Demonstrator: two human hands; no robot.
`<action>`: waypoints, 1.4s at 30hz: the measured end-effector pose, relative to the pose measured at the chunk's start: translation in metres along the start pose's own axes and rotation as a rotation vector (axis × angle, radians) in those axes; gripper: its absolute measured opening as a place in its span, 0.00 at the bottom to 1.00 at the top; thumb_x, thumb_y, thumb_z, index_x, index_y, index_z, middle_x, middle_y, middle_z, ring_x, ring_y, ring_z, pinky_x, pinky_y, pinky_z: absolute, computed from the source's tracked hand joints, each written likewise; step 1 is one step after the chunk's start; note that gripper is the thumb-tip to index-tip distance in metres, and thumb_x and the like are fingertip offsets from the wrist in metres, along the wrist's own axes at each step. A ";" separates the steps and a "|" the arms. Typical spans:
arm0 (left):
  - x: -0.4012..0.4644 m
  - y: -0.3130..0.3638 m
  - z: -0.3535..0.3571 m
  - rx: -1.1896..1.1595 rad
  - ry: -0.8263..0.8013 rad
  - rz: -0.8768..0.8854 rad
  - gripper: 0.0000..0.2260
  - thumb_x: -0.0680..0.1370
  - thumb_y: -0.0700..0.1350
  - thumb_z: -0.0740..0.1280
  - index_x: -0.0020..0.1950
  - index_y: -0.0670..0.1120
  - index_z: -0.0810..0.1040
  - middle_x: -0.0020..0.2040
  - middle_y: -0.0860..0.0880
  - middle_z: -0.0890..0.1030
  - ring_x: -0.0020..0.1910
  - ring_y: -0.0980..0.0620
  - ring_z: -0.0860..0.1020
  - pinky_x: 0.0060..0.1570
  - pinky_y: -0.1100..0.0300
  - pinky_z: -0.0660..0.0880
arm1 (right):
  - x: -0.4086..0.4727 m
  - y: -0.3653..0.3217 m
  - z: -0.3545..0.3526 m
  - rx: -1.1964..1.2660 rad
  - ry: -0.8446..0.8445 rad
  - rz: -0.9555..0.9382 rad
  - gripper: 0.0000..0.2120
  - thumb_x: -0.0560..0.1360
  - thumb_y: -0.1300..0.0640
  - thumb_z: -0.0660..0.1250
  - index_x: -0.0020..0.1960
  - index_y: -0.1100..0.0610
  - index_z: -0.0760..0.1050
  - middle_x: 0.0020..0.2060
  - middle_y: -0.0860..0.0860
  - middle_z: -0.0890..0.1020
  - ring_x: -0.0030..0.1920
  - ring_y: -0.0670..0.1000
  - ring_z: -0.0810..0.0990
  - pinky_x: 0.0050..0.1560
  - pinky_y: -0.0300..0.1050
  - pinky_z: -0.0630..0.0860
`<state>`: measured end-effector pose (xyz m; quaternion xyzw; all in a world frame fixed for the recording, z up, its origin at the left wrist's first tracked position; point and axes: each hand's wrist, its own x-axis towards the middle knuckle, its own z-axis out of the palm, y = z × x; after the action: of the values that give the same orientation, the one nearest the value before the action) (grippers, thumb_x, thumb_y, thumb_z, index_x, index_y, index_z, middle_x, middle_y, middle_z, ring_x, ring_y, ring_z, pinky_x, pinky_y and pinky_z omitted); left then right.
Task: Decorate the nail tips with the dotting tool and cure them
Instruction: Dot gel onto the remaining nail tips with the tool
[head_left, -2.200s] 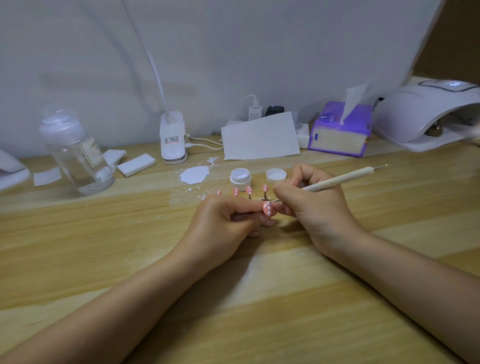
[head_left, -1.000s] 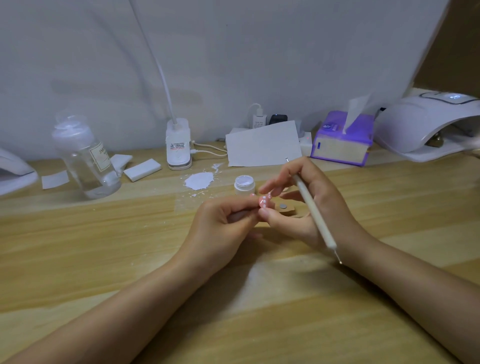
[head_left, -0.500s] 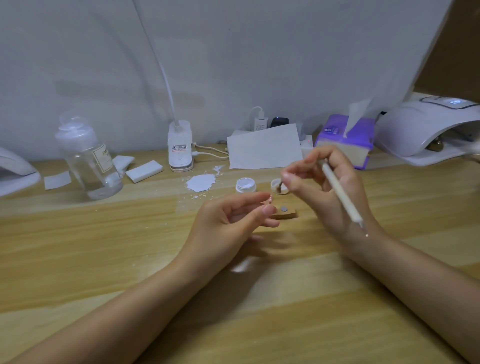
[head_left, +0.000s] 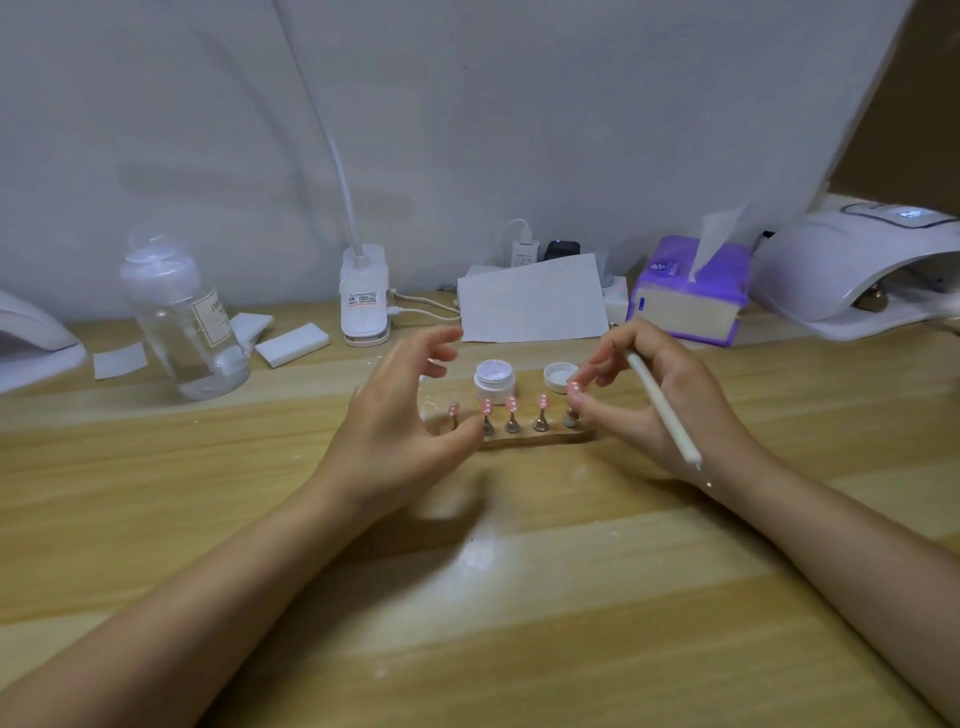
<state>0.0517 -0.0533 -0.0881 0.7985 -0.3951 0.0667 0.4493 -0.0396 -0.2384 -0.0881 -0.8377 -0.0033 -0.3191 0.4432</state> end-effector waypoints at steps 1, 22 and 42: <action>0.000 -0.002 0.000 0.019 -0.018 -0.019 0.28 0.64 0.51 0.67 0.64 0.52 0.67 0.53 0.56 0.74 0.52 0.57 0.73 0.57 0.60 0.69 | 0.000 0.001 0.000 -0.010 -0.009 0.000 0.17 0.66 0.70 0.72 0.40 0.52 0.69 0.34 0.48 0.78 0.36 0.38 0.73 0.43 0.29 0.70; 0.000 -0.011 0.003 0.117 -0.125 0.016 0.18 0.69 0.44 0.73 0.57 0.51 0.74 0.40 0.62 0.76 0.43 0.66 0.74 0.50 0.68 0.67 | 0.004 0.003 -0.007 0.174 0.224 0.147 0.15 0.73 0.45 0.51 0.48 0.44 0.76 0.26 0.41 0.73 0.30 0.39 0.69 0.33 0.29 0.67; 0.000 -0.010 0.005 0.104 -0.123 0.088 0.16 0.69 0.39 0.73 0.54 0.50 0.76 0.41 0.61 0.76 0.43 0.59 0.73 0.47 0.68 0.67 | 0.019 -0.025 -0.022 0.375 0.356 0.127 0.07 0.77 0.62 0.63 0.46 0.50 0.74 0.38 0.51 0.79 0.23 0.40 0.71 0.23 0.33 0.66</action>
<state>0.0574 -0.0540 -0.0980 0.8051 -0.4527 0.0575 0.3790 -0.0438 -0.2449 -0.0505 -0.6702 0.0682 -0.4266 0.6035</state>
